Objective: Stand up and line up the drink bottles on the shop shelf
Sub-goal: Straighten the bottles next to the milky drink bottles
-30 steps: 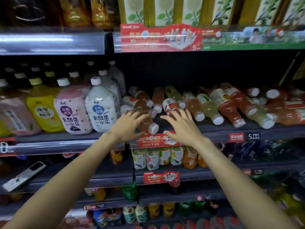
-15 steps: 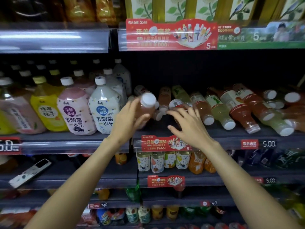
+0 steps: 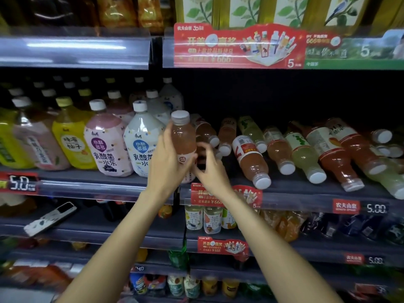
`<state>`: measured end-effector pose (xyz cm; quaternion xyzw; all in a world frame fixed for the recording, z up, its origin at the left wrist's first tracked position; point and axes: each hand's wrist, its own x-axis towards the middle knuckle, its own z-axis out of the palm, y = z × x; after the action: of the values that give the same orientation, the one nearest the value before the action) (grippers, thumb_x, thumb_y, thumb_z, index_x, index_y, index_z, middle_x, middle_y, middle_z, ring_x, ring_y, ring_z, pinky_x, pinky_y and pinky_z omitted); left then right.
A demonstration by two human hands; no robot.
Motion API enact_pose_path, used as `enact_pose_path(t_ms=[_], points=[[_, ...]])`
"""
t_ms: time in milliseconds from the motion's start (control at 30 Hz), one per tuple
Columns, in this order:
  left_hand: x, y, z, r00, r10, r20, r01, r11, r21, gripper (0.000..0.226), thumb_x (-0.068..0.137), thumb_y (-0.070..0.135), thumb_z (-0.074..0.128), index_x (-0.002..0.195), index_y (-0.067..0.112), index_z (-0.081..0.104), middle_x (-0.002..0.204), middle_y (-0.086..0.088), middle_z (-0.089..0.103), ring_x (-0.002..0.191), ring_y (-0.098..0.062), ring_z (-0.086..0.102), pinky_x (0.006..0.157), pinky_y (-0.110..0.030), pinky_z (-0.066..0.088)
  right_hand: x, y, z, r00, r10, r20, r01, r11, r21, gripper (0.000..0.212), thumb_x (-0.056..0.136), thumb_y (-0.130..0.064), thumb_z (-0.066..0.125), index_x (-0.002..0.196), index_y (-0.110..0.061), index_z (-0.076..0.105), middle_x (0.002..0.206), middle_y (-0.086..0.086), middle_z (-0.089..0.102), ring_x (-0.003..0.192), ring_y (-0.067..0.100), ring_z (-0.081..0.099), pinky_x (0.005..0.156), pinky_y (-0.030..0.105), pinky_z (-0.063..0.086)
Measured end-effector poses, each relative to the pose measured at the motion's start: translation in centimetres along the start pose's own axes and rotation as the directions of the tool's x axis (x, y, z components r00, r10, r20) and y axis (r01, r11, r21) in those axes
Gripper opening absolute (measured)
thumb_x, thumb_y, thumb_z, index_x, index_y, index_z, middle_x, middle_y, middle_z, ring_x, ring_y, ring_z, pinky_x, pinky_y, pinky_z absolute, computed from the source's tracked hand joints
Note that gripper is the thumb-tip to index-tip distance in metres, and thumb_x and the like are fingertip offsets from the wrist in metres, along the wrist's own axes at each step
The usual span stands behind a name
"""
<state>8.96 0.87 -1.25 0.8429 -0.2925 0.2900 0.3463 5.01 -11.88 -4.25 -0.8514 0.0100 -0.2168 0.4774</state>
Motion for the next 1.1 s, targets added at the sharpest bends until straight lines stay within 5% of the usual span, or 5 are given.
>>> enact_pose_path(t_ms=[233,467,733,900,1100], points=[[-1.1,-1.1,0.2,0.998,0.018,-0.053,-0.009,0.988,0.156,0.091,0.078,0.033,0.076,0.148,0.007,0.025,0.144,-0.016,0.039,0.128,-0.03,0.04,0.09,-0.036,0.047,1.7,1.9,-4.2,0.962,-0.252,-0.104,0.122,0.739,-0.663,0.039,0.089,-0.026,0.059,0.126,-0.018,0.05,0.115,0.009,0.062,0.112,0.028,0.05,0.091,0.037,0.041],[-1.2,-1.1,0.2,0.998,-0.028,-0.054,0.034,0.991,0.13,0.086,0.081,0.035,0.073,0.149,0.012,0.025,0.149,-0.01,0.034,0.132,-0.028,0.037,0.095,-0.036,0.044,4.4,3.8,-2.7,0.997,-0.074,0.038,0.069,0.483,-0.873,0.055,0.087,-0.04,0.058,0.133,-0.014,0.039,0.121,0.012,0.059,0.115,0.031,0.04,0.093,0.038,0.031],[-1.2,-1.3,0.3,0.998,-0.026,-0.065,0.033,0.994,0.104,0.085,0.08,0.035,0.074,0.147,0.015,0.028,0.148,-0.008,0.036,0.13,-0.027,0.04,0.091,-0.036,0.046,0.4,1.1,-5.2,0.918,-0.137,-0.371,0.004,0.941,-0.337,0.047,0.074,-0.025,0.072,0.117,-0.017,0.053,0.1,0.004,0.065,0.089,0.024,0.063,0.071,0.032,0.05],[-1.3,-1.4,0.3,0.997,-0.033,-0.073,0.039,0.996,0.08,0.085,0.079,0.034,0.074,0.147,0.017,0.028,0.147,-0.007,0.037,0.128,-0.027,0.042,0.09,-0.035,0.046,1.4,-2.5,-6.4,0.874,-0.111,-0.473,0.157,0.986,0.059,0.044,0.074,-0.011,0.075,0.111,-0.019,0.052,0.093,-0.017,0.057,0.085,-0.002,0.061,0.073,0.021,0.055],[-1.3,-1.4,0.4,0.995,-0.05,-0.084,0.055,0.997,0.059,0.085,0.078,0.036,0.074,0.147,0.02,0.027,0.146,-0.004,0.038,0.128,-0.025,0.042,0.083,-0.034,0.048,5.9,-3.8,-4.6,0.931,-0.085,-0.355,0.116,0.991,0.066,0.045,0.081,-0.018,0.072,0.122,-0.015,0.054,0.105,-0.007,0.059,0.092,0.004,0.057,0.078,0.021,0.051]])
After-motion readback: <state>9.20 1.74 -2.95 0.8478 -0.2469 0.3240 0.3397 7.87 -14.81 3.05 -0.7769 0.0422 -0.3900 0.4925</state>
